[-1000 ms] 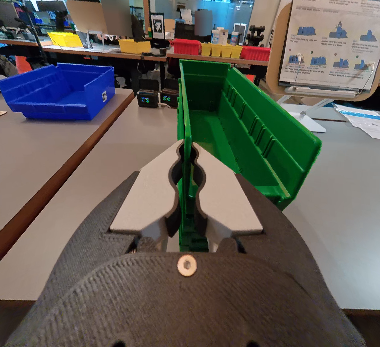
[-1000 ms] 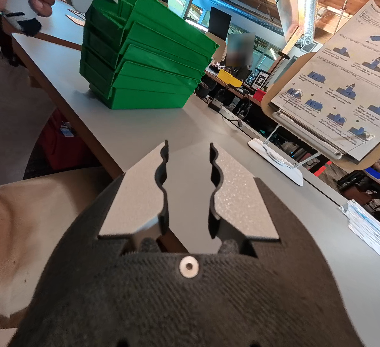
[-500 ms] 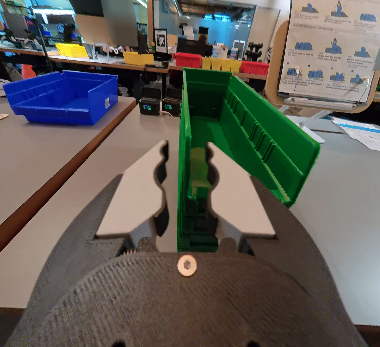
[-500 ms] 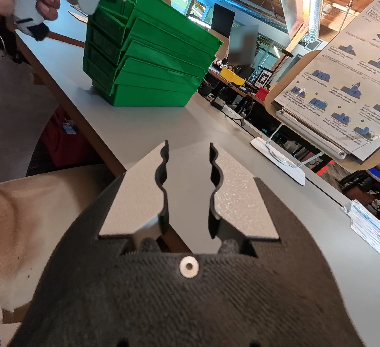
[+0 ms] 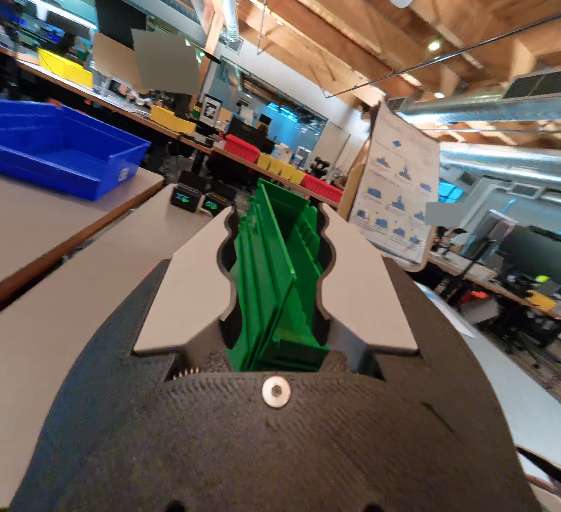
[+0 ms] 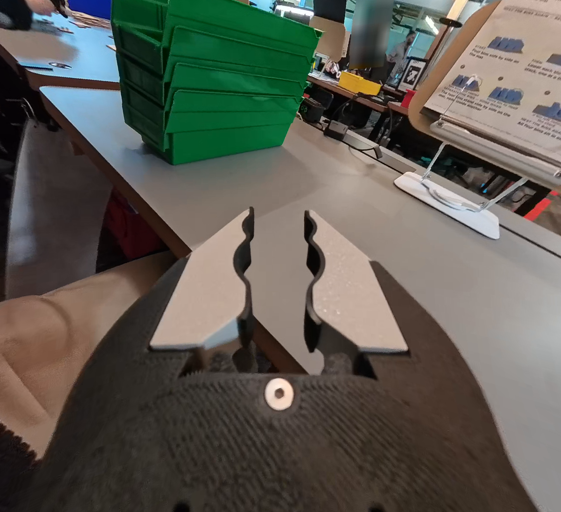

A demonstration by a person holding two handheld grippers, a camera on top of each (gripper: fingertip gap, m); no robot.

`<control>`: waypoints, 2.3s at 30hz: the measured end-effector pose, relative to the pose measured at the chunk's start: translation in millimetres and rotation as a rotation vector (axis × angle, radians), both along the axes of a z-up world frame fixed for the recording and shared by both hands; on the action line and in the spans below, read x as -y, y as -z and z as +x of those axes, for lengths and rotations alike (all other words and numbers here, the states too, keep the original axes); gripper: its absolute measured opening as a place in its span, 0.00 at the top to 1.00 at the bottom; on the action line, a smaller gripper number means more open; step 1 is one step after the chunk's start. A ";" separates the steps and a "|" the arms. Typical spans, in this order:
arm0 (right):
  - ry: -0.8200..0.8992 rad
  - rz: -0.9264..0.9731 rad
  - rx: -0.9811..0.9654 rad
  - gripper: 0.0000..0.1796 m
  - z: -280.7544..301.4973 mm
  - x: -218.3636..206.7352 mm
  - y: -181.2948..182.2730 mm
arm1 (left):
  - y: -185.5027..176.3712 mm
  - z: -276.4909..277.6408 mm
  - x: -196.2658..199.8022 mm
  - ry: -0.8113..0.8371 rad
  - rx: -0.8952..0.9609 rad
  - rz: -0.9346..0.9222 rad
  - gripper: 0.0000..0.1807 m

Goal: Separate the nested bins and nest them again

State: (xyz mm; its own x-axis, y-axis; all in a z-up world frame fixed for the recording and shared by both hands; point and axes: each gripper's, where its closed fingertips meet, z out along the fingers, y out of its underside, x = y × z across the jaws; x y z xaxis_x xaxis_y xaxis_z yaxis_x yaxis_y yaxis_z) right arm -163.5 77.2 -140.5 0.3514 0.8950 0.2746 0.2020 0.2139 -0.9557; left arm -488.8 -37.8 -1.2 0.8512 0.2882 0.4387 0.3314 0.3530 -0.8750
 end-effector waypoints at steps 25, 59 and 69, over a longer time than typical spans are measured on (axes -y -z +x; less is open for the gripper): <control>-0.184 -0.397 -0.053 0.72 -26.3 10.3 8.5 | 33.3 36.8 -1.0 -0.003 -0.117 -0.257 0.42; -0.218 -0.563 0.160 0.69 -40.3 25.2 49.3 | 72.2 36.0 -5.1 -0.014 -0.033 -0.290 0.58; -0.201 -0.507 0.191 0.73 -32.3 22.9 53.4 | 71.4 29.2 -12.4 -0.014 -0.008 -0.263 0.61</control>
State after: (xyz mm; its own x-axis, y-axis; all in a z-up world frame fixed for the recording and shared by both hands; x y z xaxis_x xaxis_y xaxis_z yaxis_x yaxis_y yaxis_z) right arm -195.7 54.3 -194.0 0.1469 0.9755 -0.1638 0.3839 -0.2088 -0.8995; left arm -459.6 -25.4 -72.5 0.8494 0.4028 0.3410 0.3213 0.1179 -0.9396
